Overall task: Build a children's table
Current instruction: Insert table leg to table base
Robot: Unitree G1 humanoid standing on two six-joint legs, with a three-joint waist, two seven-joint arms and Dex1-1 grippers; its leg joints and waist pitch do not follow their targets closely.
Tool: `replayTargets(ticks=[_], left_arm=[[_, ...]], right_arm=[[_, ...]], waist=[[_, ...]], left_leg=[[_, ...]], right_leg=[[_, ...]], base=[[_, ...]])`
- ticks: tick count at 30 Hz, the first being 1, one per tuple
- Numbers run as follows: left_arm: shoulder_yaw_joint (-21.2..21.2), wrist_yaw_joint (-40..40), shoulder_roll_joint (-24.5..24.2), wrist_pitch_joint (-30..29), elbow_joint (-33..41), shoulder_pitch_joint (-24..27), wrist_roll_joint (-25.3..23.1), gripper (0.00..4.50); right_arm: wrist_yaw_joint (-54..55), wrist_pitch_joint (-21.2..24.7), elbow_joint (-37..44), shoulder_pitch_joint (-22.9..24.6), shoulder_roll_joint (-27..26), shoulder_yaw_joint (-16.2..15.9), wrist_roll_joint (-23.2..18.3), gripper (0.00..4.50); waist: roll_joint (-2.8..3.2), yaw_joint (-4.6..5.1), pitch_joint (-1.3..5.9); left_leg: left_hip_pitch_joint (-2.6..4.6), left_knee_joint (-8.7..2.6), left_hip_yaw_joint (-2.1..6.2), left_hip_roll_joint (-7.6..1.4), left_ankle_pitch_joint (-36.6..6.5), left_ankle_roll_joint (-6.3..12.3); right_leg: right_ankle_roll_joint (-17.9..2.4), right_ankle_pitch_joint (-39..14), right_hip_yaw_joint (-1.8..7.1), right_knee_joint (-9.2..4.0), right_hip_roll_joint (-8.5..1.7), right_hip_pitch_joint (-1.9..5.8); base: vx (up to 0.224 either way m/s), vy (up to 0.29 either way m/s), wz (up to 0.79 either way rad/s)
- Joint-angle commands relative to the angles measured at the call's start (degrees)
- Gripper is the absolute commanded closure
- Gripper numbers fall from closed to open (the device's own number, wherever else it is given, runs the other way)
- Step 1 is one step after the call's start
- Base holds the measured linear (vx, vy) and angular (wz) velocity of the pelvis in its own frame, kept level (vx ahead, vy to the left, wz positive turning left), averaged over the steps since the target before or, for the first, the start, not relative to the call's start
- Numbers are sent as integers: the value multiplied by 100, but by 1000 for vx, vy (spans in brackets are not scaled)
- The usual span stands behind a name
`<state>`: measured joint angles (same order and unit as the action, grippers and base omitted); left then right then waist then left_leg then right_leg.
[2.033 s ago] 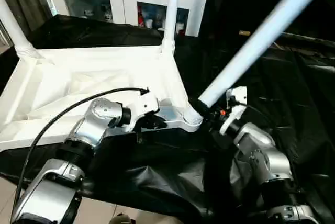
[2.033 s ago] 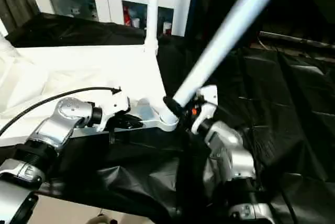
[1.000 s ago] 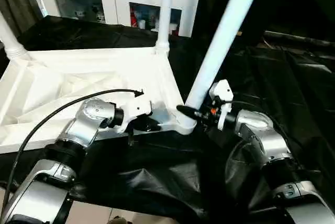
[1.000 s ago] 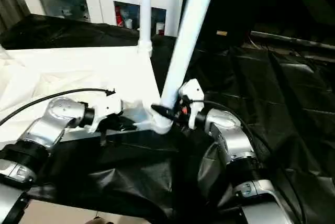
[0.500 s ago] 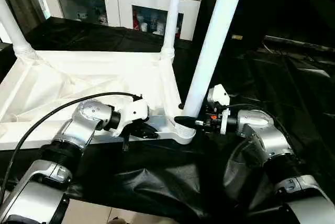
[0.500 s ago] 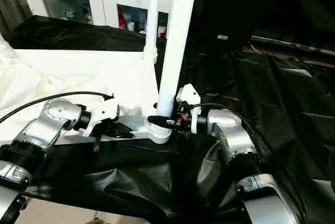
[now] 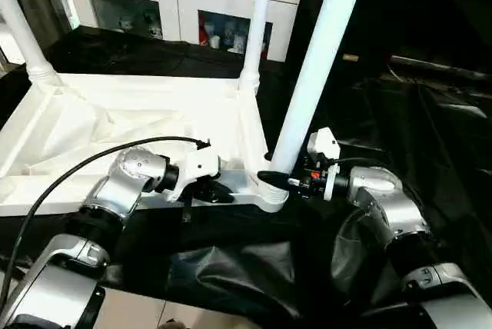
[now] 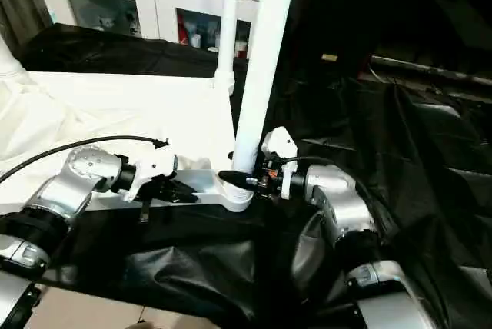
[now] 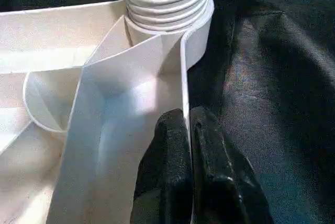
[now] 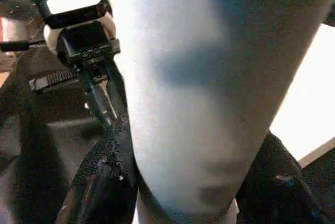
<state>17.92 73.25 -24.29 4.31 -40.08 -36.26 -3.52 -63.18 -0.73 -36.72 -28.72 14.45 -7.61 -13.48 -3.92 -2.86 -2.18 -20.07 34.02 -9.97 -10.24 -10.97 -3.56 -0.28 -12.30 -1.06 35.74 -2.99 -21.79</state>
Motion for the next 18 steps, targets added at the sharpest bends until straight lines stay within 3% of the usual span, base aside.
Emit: replayTargets(ticks=[1,4,8,15,18], left_arm=[[-58,2,82,136,98,-217,82,450],[-76,-44,105,139,74,-230,100,450],[-43,4,97,140,67,-229,88,450],[-26,-43,106,169,39,-260,48,450],[-6,-158,116,181,-28,-292,-9,450]], right_arm=[[178,366,-549,389,56,-179,287,261],[476,341,-677,349,-1,-63,285,261],[995,267,-926,177,-70,256,239,261],[419,269,-507,307,72,56,217,261],[416,234,-498,333,61,12,277,261]], waist=[[126,28,202],[130,37,196],[156,65,191],[161,95,178],[152,80,203]], left_leg=[[92,-535,163,-347,-2399,-175],[76,-548,159,-343,-2376,-164],[72,-548,174,-329,-2483,-205],[78,-561,171,-346,-2576,-172],[72,-565,149,-349,-2374,-124]], right_leg=[[-1128,-2199,249,-576,-515,39],[-1175,-2029,243,-562,-506,38],[-1114,-2262,247,-584,-519,27],[-1131,-2212,251,-600,-508,6],[-1215,-1842,247,-575,-502,40]], base=[[0,0,0],[0,0,0],[0,0,0],[0,0,0],[0,0,0]])
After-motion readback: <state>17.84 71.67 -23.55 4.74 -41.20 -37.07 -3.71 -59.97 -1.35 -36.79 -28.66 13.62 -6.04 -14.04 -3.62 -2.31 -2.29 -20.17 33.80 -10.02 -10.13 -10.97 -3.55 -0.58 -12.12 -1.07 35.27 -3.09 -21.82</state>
